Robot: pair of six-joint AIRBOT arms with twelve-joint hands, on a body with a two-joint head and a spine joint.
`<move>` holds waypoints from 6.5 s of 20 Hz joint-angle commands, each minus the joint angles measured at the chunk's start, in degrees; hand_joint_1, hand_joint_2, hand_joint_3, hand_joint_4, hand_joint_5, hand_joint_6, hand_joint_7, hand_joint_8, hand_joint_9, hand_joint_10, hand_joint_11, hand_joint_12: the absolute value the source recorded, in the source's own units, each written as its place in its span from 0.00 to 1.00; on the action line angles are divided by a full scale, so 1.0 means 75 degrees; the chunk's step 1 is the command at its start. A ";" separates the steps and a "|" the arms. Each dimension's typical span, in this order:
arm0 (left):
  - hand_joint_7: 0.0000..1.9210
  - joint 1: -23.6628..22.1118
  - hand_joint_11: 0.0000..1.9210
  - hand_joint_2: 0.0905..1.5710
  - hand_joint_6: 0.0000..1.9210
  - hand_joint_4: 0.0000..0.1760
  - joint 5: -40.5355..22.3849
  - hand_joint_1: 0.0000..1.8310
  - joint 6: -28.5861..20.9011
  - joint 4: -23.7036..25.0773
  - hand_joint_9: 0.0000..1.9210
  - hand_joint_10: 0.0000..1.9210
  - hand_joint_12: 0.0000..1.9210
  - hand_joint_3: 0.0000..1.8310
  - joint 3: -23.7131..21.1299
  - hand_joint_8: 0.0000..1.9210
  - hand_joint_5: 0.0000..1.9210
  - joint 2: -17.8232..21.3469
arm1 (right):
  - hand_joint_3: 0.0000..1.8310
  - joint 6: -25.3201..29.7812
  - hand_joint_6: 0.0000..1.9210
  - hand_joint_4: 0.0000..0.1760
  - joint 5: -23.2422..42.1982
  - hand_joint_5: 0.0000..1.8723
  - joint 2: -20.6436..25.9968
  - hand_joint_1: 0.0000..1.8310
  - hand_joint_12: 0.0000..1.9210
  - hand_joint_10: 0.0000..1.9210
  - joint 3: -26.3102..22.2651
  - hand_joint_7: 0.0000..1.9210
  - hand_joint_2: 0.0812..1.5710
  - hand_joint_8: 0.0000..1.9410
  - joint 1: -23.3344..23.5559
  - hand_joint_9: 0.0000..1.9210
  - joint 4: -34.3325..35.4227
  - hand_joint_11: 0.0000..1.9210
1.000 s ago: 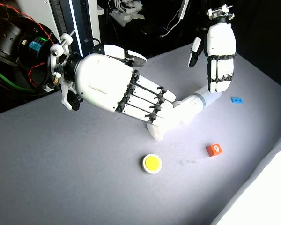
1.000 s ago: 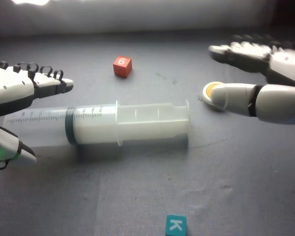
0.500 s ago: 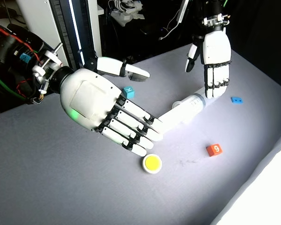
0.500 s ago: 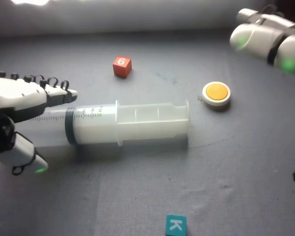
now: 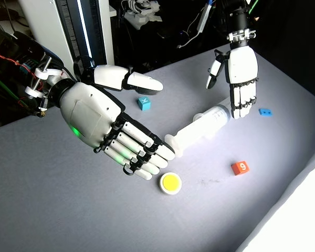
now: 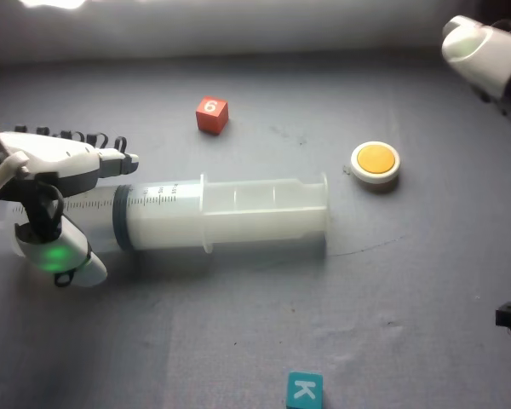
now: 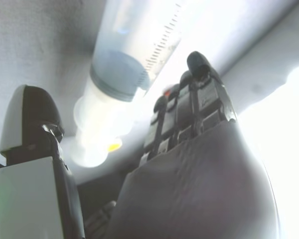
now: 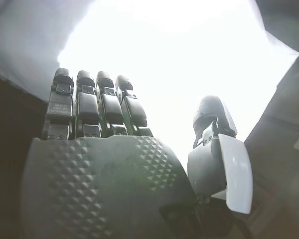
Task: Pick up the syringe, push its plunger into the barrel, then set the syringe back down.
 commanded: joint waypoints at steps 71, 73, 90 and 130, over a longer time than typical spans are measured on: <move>0.51 -0.0569 0.28 0.70 0.51 0.00 -0.2546 0.66 -0.0336 0.0514 0.48 0.37 0.62 0.00 0.1448 0.57 0.49 0.0027 | 0.00 0.1210 0.00 0.00 0.1862 0.09 -0.0501 0.00 0.02 0.00 -0.0142 0.07 0.74 0.00 0.0107 0.05 -0.0235 0.01; 0.52 -0.0633 0.28 0.69 0.49 0.00 -0.3256 0.67 -0.0336 0.0672 0.48 0.39 0.63 0.00 0.1559 0.56 0.50 0.0145 | 0.00 0.1135 0.00 0.00 0.2048 0.10 -0.0711 0.00 0.03 0.00 -0.0031 0.07 0.74 0.00 0.0071 0.05 -0.0129 0.02; 0.55 -0.1212 0.28 0.69 0.52 0.00 -0.4669 0.67 -0.0344 0.0455 0.50 0.33 0.61 0.00 0.2121 0.50 0.49 0.0501 | 0.00 0.0482 0.00 0.00 0.2440 0.09 -0.1504 0.00 0.07 0.00 -0.0772 0.07 0.74 0.00 0.0818 0.05 0.1676 0.00; 0.53 -0.1363 0.28 0.70 0.54 0.00 -0.6216 0.66 -0.0342 -0.0090 0.49 0.34 0.61 0.00 0.2321 0.53 0.47 0.0398 | 0.00 -0.0409 0.00 0.00 0.1160 0.00 -0.3983 0.00 0.00 0.00 0.0782 0.00 0.69 0.00 0.2077 0.00 0.1141 0.00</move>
